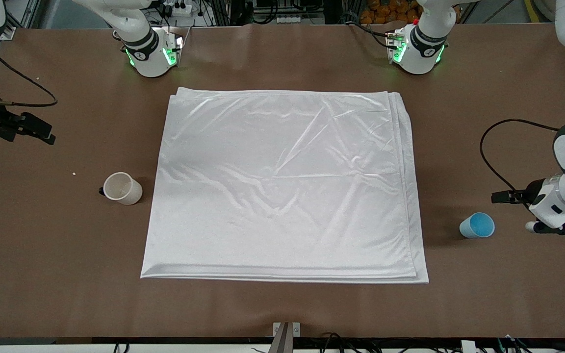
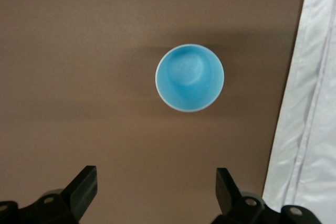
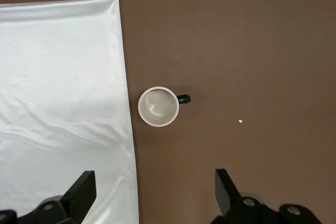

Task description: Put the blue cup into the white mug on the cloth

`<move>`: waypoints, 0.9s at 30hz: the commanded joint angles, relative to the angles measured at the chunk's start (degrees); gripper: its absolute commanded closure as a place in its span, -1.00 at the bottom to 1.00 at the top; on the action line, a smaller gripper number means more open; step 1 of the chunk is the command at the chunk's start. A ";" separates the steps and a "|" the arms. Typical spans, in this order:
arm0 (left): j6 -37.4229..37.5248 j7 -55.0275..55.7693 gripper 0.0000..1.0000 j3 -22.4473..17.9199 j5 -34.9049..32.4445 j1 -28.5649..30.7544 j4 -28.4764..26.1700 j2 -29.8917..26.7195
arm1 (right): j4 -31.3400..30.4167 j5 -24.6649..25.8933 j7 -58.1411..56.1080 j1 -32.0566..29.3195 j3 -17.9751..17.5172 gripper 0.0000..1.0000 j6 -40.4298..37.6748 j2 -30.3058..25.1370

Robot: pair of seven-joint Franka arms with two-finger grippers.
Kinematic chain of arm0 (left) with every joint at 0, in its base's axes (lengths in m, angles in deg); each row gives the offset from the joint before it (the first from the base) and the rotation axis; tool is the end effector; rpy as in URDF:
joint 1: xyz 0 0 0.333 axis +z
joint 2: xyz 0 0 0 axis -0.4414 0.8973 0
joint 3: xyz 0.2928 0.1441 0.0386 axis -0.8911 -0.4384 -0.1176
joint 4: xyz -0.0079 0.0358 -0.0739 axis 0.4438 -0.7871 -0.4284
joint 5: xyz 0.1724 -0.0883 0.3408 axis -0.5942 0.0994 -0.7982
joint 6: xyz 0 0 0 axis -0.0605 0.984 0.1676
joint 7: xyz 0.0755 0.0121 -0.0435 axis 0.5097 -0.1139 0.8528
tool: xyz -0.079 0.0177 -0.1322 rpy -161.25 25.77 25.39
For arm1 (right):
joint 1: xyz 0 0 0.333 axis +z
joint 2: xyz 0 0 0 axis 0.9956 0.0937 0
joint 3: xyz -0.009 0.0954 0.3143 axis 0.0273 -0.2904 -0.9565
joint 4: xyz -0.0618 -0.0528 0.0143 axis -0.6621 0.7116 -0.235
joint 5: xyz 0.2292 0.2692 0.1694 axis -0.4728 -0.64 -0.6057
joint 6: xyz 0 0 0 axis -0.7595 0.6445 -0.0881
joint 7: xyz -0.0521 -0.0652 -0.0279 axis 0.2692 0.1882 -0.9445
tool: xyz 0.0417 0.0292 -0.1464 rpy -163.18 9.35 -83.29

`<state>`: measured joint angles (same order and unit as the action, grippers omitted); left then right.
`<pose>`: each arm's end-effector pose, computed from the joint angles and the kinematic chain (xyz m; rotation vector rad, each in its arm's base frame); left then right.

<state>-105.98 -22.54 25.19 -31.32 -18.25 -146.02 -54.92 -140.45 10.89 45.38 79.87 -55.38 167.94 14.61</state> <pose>0.6603 0.1004 0.2987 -3.1165 0.0069 0.2231 0.5465 -0.0290 0.5456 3.1376 -0.0985 -0.0009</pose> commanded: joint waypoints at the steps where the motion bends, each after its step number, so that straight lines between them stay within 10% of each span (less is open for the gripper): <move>1: -3.06 -1.72 -1.00 -0.16 -1.18 0.23 1.89 3.31 | -3.93 -0.50 -8.20 -0.26 -0.04 -1.00 4.12 -1.08; 27: -12.47 -2.16 -1.00 -0.25 -1.10 0.85 6.20 12.37 | -16.33 -0.15 -55.04 -1.05 0.13 -1.00 17.74 2.96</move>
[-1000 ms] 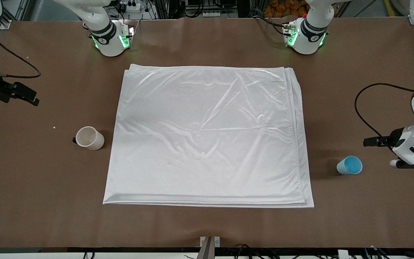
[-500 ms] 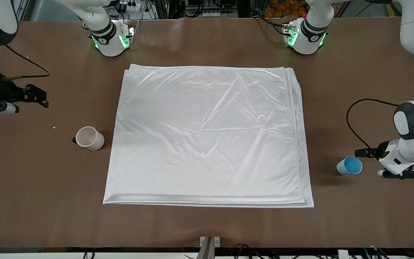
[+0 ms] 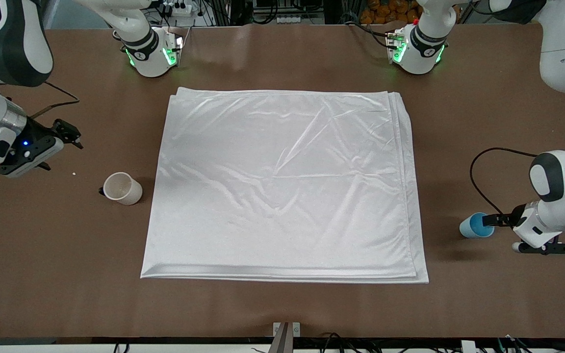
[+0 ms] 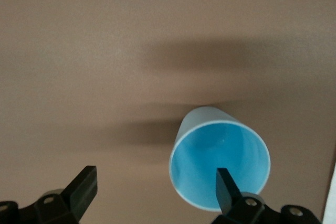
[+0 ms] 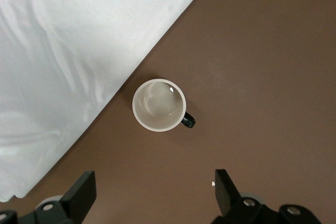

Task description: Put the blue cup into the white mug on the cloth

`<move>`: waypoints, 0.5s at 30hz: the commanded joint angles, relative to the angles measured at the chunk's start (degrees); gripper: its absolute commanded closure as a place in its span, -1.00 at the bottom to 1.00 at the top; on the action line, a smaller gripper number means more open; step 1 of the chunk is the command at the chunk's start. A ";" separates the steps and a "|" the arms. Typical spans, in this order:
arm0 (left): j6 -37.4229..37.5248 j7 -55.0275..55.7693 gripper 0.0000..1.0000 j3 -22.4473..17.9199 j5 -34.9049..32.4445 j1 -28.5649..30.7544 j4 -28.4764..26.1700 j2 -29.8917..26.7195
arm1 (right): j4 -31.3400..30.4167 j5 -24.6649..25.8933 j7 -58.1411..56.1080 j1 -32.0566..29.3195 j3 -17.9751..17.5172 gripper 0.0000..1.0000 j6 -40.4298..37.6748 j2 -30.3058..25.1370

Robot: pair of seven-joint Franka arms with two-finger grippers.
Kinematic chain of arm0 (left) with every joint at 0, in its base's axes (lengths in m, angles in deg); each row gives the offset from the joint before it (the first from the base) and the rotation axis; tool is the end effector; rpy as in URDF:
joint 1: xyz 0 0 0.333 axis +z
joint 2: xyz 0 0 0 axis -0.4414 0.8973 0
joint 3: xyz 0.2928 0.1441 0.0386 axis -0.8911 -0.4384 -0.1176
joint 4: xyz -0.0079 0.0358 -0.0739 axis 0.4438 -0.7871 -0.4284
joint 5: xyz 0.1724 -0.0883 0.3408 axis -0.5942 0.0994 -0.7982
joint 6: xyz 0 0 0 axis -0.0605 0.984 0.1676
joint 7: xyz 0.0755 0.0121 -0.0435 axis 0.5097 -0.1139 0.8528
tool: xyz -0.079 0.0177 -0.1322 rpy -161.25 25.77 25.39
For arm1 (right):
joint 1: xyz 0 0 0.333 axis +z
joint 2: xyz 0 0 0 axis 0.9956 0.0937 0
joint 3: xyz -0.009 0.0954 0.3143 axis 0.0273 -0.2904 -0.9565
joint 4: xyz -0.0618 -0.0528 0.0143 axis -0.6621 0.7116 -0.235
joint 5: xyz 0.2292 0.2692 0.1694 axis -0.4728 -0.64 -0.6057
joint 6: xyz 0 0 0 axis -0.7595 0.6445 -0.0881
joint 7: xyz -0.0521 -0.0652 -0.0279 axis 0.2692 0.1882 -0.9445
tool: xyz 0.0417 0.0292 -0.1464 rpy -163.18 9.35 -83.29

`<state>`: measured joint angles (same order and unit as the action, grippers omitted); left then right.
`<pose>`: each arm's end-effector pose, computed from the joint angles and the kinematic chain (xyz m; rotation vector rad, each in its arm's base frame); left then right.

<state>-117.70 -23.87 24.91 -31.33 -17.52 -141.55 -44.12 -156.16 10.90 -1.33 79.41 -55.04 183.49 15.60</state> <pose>0.7008 0.1172 0.2179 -3.1101 0.0264 0.0787 0.5426 -0.0366 0.4289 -2.9230 -1.1319 0.0305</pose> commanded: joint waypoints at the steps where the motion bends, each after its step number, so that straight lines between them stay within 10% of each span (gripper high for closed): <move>1: -0.84 -0.83 -1.00 0.02 -1.18 0.12 1.72 1.56 | -0.62 -0.08 -9.91 -0.59 -0.20 -1.00 2.80 2.76; 6: -2.33 -0.39 -1.00 0.11 -1.01 0.03 1.72 2.62 | -0.62 2.37 -17.20 -0.59 -0.20 -1.00 6.40 6.10; 13: -2.60 2.34 0.85 0.11 -0.92 -0.50 1.72 3.06 | -0.71 3.44 -25.12 -1.20 -0.20 -1.00 11.41 10.23; 15: -2.68 2.34 1.00 0.11 -0.92 -0.59 1.72 3.06 | -0.71 3.44 -27.93 -1.73 -0.20 -1.00 13.08 11.46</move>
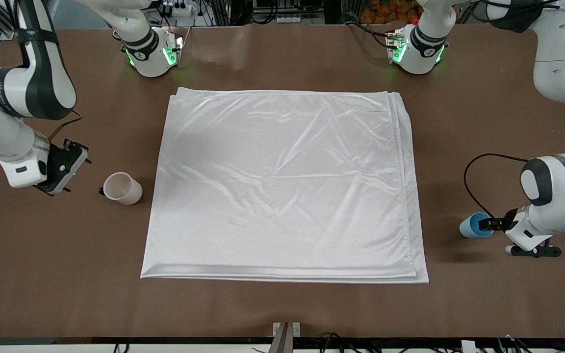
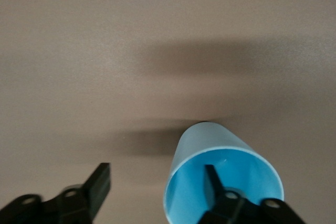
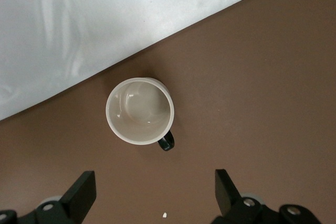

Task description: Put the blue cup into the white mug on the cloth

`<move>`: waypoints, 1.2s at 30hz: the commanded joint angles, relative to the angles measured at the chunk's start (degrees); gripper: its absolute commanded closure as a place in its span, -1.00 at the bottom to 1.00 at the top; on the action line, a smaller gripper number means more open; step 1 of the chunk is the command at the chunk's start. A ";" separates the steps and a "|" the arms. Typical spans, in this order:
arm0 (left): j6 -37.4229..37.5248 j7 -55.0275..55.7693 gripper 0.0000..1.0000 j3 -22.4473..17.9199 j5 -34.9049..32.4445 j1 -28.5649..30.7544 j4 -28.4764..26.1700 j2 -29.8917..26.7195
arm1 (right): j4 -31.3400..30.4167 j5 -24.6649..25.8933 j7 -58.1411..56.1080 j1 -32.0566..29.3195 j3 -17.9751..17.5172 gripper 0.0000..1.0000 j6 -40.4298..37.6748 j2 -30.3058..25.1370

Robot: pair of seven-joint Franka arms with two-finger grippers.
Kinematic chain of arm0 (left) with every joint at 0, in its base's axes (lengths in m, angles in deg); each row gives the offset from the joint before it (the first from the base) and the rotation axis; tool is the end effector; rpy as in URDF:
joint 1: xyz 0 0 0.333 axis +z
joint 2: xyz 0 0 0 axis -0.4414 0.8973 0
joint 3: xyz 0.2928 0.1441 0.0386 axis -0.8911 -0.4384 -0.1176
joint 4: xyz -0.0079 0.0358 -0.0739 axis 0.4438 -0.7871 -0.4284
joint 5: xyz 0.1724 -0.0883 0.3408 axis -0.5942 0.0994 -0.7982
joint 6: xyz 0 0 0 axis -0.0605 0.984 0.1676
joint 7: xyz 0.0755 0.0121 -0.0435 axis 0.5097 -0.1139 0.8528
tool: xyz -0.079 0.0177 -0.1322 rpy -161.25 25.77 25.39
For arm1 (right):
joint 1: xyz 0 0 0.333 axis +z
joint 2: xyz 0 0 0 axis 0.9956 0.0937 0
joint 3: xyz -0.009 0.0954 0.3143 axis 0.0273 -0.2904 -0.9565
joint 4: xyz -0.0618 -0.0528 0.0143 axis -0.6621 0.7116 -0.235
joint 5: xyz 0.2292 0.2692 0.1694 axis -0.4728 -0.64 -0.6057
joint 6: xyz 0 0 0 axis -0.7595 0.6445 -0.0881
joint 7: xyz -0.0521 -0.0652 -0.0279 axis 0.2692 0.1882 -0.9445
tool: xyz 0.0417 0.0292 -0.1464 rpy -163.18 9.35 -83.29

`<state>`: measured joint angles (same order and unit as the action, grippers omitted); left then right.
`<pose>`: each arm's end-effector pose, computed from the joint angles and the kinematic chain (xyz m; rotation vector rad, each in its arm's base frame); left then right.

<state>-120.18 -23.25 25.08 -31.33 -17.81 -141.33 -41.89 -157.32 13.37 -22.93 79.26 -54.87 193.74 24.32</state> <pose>0.7049 0.1121 0.1953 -3.1112 0.0233 0.0651 0.5733 -0.0456 0.3496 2.6330 1.6764 -0.0495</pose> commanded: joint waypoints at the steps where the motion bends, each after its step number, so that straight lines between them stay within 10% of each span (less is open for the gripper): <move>1: -0.20 1.72 1.00 -0.06 -0.92 -0.22 1.51 0.83 | 0.45 0.97 -7.47 -1.67 -0.37 -1.00 3.46 3.35; 36: 1.64 1.54 1.00 0.56 -0.30 -0.21 1.69 -5.06 | -4.03 0.97 -29.98 -2.99 -0.46 -1.00 17.26 14.69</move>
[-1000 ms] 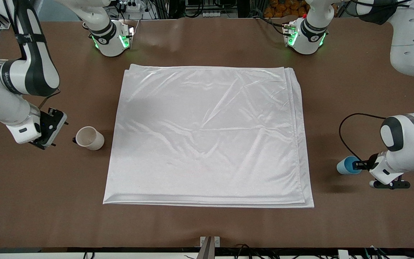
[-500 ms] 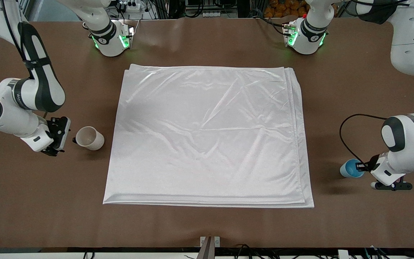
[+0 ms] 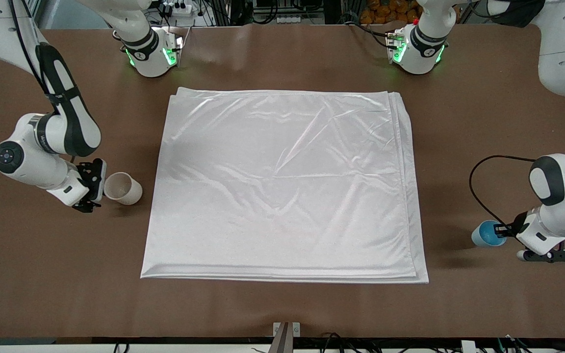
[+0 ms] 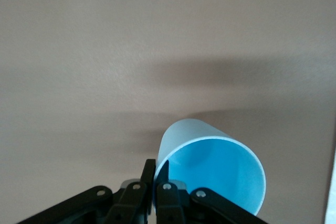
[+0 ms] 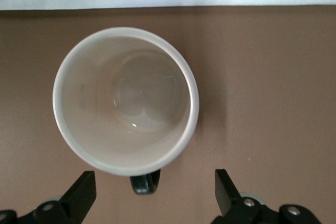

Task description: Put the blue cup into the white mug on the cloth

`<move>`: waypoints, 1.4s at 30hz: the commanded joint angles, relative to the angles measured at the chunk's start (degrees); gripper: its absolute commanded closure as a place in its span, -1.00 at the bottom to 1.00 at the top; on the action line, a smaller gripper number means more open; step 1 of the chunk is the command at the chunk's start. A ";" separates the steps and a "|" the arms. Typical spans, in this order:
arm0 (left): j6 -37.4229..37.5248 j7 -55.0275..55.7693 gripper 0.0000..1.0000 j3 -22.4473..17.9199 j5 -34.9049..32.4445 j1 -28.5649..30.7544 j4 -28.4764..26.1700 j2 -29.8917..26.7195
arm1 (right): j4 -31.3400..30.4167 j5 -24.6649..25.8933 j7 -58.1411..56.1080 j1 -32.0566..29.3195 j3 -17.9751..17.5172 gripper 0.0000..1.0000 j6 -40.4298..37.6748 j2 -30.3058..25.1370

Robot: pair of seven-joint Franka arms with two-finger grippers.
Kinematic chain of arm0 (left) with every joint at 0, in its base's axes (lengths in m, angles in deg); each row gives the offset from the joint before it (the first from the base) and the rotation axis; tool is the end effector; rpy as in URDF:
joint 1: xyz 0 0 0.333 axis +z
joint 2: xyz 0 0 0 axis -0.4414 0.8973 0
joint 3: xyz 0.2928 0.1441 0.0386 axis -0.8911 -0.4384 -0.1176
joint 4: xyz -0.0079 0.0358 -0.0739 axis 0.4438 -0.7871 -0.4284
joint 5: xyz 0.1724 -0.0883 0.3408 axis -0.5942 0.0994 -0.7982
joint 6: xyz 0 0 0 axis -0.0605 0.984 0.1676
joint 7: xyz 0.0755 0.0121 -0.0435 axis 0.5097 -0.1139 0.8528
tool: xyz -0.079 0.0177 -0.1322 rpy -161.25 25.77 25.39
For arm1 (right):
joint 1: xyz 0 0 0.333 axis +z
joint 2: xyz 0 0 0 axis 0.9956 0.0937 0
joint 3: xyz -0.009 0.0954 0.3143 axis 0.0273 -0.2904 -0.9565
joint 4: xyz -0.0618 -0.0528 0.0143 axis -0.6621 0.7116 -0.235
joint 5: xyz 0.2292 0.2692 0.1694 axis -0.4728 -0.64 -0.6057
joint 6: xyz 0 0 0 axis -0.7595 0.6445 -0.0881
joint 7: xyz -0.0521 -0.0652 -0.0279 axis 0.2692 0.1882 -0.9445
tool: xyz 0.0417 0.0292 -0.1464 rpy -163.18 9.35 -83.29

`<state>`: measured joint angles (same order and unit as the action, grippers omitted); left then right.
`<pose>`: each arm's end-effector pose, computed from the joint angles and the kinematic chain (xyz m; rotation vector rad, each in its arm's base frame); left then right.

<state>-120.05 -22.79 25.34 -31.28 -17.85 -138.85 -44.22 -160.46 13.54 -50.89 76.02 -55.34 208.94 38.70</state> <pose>0.7229 0.1113 0.2439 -3.1023 0.0144 -0.0615 0.5788 -0.0720 0.2023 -2.1854 -2.2139 0.0771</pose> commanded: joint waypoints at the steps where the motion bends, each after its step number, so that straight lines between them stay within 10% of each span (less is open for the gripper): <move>1: 1.59 1.17 1.00 0.47 -0.35 -0.26 -0.79 -2.90 | -1.33 0.80 -2.11 0.00 -0.08 -1.00 2.66 0.41; 15: 3.53 9.17 1.00 1.18 -0.61 -3.77 -0.79 -4.57 | -3.71 0.97 -2.20 -0.18 0.01 -1.00 6.10 0.50; 32: 5.98 18.22 1.00 2.06 -0.53 -7.99 -0.79 -6.86 | -4.24 2.64 -2.29 -0.71 0.19 0.96 7.94 0.32; 42: 6.69 19.54 1.00 2.23 -0.35 -8.79 -0.79 -7.21 | -4.06 2.38 -1.94 -1.23 -0.08 1.00 7.24 -2.40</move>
<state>-114.18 -4.48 27.48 -31.28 -26.55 -138.81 -50.12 -163.66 15.22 -52.56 75.54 -54.85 216.47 39.37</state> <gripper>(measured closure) 0.956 0.824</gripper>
